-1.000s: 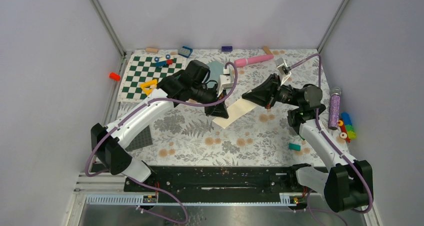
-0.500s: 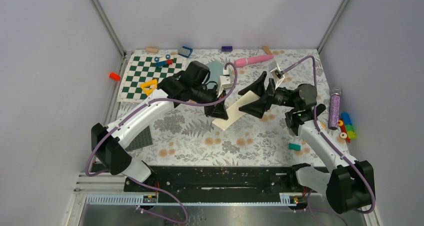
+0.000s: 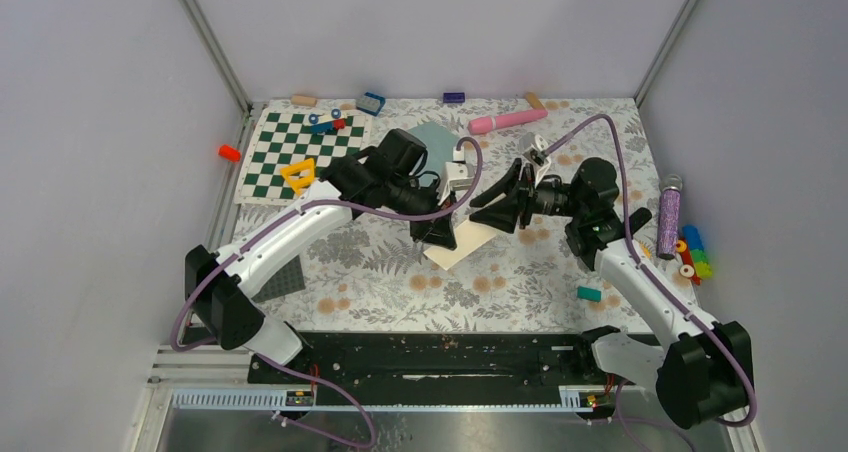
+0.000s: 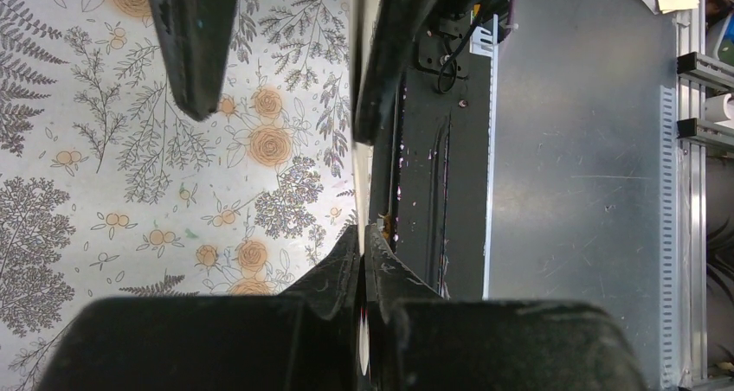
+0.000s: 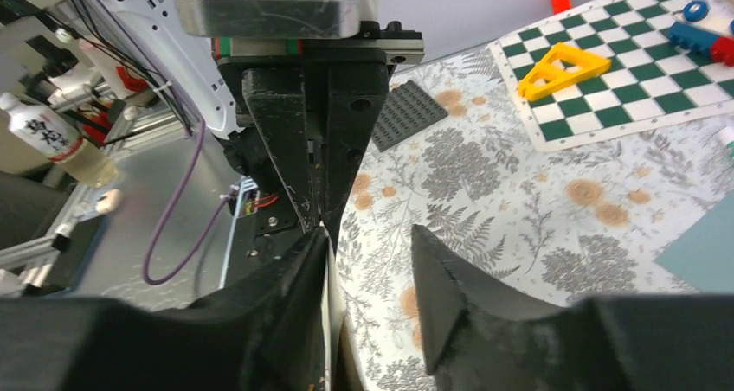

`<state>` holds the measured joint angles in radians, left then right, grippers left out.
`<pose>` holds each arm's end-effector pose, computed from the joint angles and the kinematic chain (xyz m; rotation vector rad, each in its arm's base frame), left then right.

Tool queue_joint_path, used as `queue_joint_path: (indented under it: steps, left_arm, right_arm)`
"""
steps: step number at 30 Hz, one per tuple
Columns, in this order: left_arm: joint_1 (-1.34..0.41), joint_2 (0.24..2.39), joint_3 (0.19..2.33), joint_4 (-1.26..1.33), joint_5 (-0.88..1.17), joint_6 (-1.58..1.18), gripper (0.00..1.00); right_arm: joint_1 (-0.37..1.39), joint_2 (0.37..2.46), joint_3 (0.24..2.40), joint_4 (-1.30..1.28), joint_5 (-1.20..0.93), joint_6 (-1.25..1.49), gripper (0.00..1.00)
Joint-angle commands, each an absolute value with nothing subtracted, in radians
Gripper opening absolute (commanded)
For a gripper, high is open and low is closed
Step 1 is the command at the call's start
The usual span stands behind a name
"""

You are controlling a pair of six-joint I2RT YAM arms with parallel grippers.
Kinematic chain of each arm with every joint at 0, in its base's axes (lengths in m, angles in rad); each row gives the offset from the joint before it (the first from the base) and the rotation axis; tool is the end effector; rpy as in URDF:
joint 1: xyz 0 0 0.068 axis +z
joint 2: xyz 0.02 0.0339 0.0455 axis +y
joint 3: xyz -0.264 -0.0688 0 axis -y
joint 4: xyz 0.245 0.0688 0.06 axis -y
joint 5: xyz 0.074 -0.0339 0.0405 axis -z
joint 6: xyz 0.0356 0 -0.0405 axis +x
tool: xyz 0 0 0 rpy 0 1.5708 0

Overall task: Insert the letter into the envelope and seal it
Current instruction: Fold the letter.

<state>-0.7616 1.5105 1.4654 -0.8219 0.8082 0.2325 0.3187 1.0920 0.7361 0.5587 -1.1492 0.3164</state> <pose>0.2105 -0.2362 0.3507 1.4760 1.9304 -1.2214 0.2136 0.1047 0.3365 -1.0154 1.2756 1.2743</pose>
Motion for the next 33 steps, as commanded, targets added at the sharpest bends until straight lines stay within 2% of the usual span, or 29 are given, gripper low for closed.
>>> queue_joint_path:
  steps: [1, 3, 7, 11, 17, 25, 33]
  left_arm:
    - [-0.773, 1.485, 1.47, -0.807, 0.8, 0.26, 0.0]
    - [-0.773, 1.481, 1.468, -0.808, 0.798, 0.266, 0.0]
    - [-0.774, 1.479, 1.456, -0.818, 0.795, 0.285, 0.0]
    - [-0.773, 1.475, 1.443, -0.836, 0.779, 0.313, 0.0]
    - [-0.775, 1.467, 1.425, -0.86, 0.77, 0.347, 0.0]
    - [-0.774, 1.443, 1.393, -0.866, 0.751, 0.366, 0.0]
    - [-0.772, 1.431, 1.373, -0.866, 0.737, 0.377, 0.0]
  right_arm:
    - [0.324, 1.082, 0.764, 0.597, -1.183, 0.338, 0.38]
    - [0.324, 1.071, 0.766, 0.565, -1.18, 0.311, 0.31]
    - [0.315, 1.06, 0.772, 0.559, -1.179, 0.309, 0.29]
    - [0.276, 1.051, 0.779, 0.56, -1.184, 0.319, 0.19]
    - [0.252, 1.035, 0.78, 0.561, -1.182, 0.332, 0.14]
    - [0.207, 1.03, 0.779, 0.563, -1.169, 0.335, 0.0]
    - [0.152, 1.006, 0.792, 0.566, -1.163, 0.367, 0.0]
